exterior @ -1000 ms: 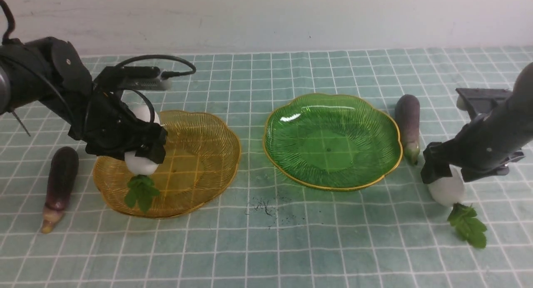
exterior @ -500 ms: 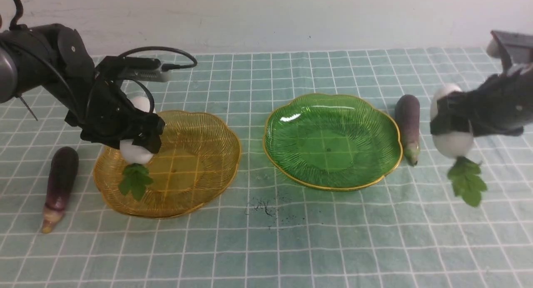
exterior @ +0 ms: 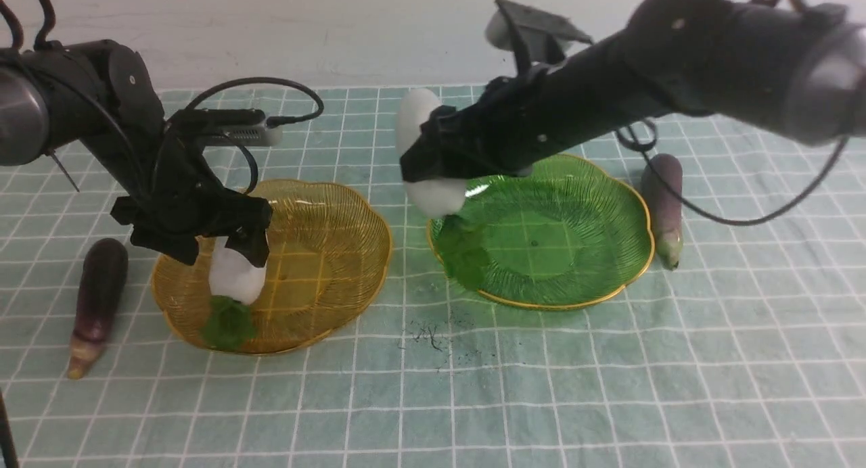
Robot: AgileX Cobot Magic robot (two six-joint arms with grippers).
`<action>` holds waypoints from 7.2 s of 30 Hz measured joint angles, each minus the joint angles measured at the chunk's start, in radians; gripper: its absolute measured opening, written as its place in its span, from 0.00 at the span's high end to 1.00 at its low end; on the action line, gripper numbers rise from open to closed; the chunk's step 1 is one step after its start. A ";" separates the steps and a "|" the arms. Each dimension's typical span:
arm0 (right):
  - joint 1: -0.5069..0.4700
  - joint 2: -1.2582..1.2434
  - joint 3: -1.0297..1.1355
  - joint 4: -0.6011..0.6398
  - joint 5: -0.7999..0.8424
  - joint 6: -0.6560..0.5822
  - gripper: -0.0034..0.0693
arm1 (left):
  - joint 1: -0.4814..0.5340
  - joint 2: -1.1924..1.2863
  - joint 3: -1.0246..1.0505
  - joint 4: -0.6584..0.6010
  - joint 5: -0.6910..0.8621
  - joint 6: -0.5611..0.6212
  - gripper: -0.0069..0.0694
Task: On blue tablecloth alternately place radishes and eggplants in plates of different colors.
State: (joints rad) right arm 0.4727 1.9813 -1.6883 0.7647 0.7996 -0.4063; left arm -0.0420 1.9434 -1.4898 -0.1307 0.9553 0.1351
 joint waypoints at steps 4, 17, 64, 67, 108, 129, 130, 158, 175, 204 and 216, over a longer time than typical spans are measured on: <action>0.026 0.138 -0.152 0.003 0.020 0.065 0.33 | -0.001 -0.014 -0.010 0.111 0.063 -0.037 0.05; 0.083 0.452 -0.512 0.077 0.101 0.238 0.33 | 0.113 -0.216 -0.090 0.272 0.272 -0.183 0.90; -0.215 -0.039 -0.770 -0.668 0.478 0.448 0.58 | 0.317 0.156 -0.087 0.058 0.085 0.033 0.18; -0.218 -0.039 -0.709 -0.713 0.479 0.426 0.60 | 0.317 0.182 -0.087 0.031 0.109 0.026 0.31; -0.558 0.415 -0.494 -0.369 0.446 0.376 0.17 | -0.440 0.299 -0.428 -0.273 -0.176 -0.115 0.51; -0.555 0.393 -0.585 -0.391 0.438 0.368 0.49 | -0.343 0.061 -0.440 -0.085 0.132 -0.147 0.89; -0.556 0.378 -0.585 -0.388 0.438 0.369 0.49 | -0.342 0.034 -0.440 -0.068 0.149 -0.143 0.90; -0.325 0.338 -0.464 -0.343 0.445 0.415 0.11 | -0.341 -0.936 0.340 -0.023 0.098 -0.115 0.92; -0.325 -0.966 0.424 -0.483 0.061 0.214 0.97 | -0.341 -1.233 0.646 -0.031 -0.172 -0.153 0.92; -0.326 -1.998 1.318 -0.456 -0.590 0.191 0.97 | -0.341 -1.546 0.861 -0.035 -0.434 -0.063 0.92; -0.326 -1.998 1.318 -0.457 -0.513 0.191 0.97 | -0.341 -1.644 0.939 -0.039 -0.423 -0.062 0.92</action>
State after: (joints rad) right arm 0.1466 -0.0166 -0.3706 0.3073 0.2862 -0.2149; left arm -0.3826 0.2995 -0.5506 -0.1699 0.5325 0.0726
